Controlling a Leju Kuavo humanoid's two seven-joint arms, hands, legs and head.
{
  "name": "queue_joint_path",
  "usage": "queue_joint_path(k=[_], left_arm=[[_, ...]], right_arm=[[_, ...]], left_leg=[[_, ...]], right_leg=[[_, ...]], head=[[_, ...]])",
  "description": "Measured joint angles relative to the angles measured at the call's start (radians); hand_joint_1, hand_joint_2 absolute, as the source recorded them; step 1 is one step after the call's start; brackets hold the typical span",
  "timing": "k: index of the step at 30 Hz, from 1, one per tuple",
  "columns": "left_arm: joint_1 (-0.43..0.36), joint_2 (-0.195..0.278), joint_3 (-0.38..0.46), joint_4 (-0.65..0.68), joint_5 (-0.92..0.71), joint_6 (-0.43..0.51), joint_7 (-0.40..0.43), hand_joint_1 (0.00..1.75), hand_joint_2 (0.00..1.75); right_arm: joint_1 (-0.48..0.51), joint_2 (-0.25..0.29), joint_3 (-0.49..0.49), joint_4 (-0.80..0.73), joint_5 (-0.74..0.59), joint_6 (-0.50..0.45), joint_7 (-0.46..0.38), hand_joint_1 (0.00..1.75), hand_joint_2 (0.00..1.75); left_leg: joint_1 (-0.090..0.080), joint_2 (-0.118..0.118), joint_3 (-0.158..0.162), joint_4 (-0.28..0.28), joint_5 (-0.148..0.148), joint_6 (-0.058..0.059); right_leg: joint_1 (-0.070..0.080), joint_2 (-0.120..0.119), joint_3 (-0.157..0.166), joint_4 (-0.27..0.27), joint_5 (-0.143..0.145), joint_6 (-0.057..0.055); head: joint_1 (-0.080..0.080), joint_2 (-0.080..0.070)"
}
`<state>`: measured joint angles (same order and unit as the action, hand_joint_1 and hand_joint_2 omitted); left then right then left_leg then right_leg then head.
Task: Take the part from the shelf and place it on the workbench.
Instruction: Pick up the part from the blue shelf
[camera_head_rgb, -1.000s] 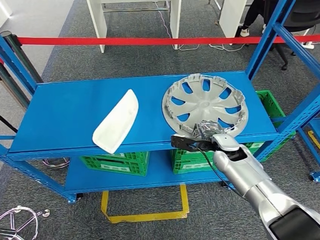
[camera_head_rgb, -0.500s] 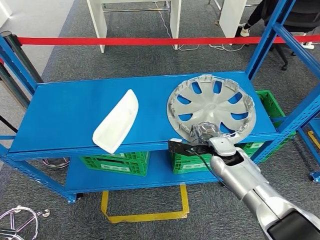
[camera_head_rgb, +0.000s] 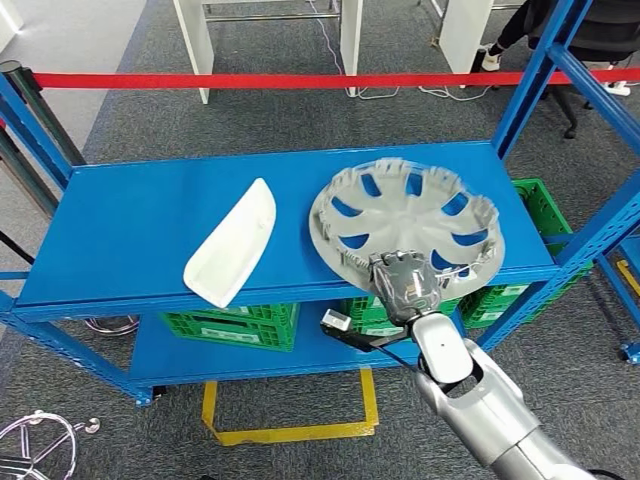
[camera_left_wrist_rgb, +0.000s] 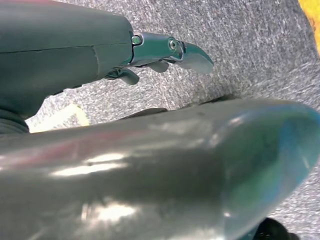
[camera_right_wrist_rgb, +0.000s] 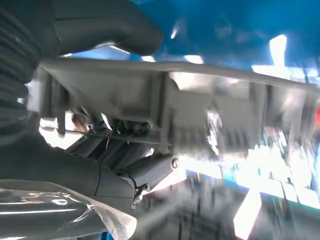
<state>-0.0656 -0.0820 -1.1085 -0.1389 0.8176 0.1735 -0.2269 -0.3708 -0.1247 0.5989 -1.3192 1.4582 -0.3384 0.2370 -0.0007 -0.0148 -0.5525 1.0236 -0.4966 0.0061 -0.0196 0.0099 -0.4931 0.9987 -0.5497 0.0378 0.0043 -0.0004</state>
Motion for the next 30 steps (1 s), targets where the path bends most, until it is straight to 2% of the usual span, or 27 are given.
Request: queue_joint_path(k=[4,8,12,22,30], left_arm=[[-0.002,-0.004,0.001,0.000,0.014,0.008,-0.028,0.00,1.75],[-0.005,-0.006,0.002,0.000,0.025,0.024,-0.036,0.00,1.75],[-0.006,-0.006,0.003,0.000,0.029,0.027,-0.039,0.00,1.75],[-0.006,-0.007,0.009,0.000,0.039,0.051,-0.066,0.00,1.75],[-0.010,-0.008,0.009,0.000,0.024,0.073,-0.099,0.00,1.75]], right_arm=[[0.081,-0.007,-0.018,-0.148,0.090,-0.080,-0.025,1.53,1.75],[0.132,-0.028,-0.023,-0.280,0.105,-0.114,-0.047,1.51,1.75],[0.151,-0.045,-0.023,-0.355,0.107,-0.134,-0.049,1.37,1.75],[0.196,-0.078,-0.012,-0.460,0.108,-0.211,-0.090,1.52,1.75],[0.238,-0.083,-0.042,-0.522,0.108,-0.323,-0.213,1.54,1.75]], left_leg=[[0.000,0.000,-0.001,0.000,0.000,0.000],[0.000,0.000,-0.001,0.000,0.000,0.000],[0.000,0.000,-0.001,0.000,0.000,0.000],[0.000,0.000,-0.001,0.000,0.000,0.000],[0.000,0.000,-0.001,0.000,0.000,0.000]], right_leg=[[0.000,0.000,-0.001,0.000,0.000,0.000],[0.000,0.000,-0.001,0.000,0.000,0.000],[0.000,0.001,-0.001,0.000,0.000,0.000],[0.000,0.000,-0.001,0.000,0.000,0.000],[0.000,0.000,-0.001,0.000,0.000,0.000]], head=[[0.000,0.000],[0.000,0.000],[0.000,0.000],[0.000,0.000],[0.000,0.000]])
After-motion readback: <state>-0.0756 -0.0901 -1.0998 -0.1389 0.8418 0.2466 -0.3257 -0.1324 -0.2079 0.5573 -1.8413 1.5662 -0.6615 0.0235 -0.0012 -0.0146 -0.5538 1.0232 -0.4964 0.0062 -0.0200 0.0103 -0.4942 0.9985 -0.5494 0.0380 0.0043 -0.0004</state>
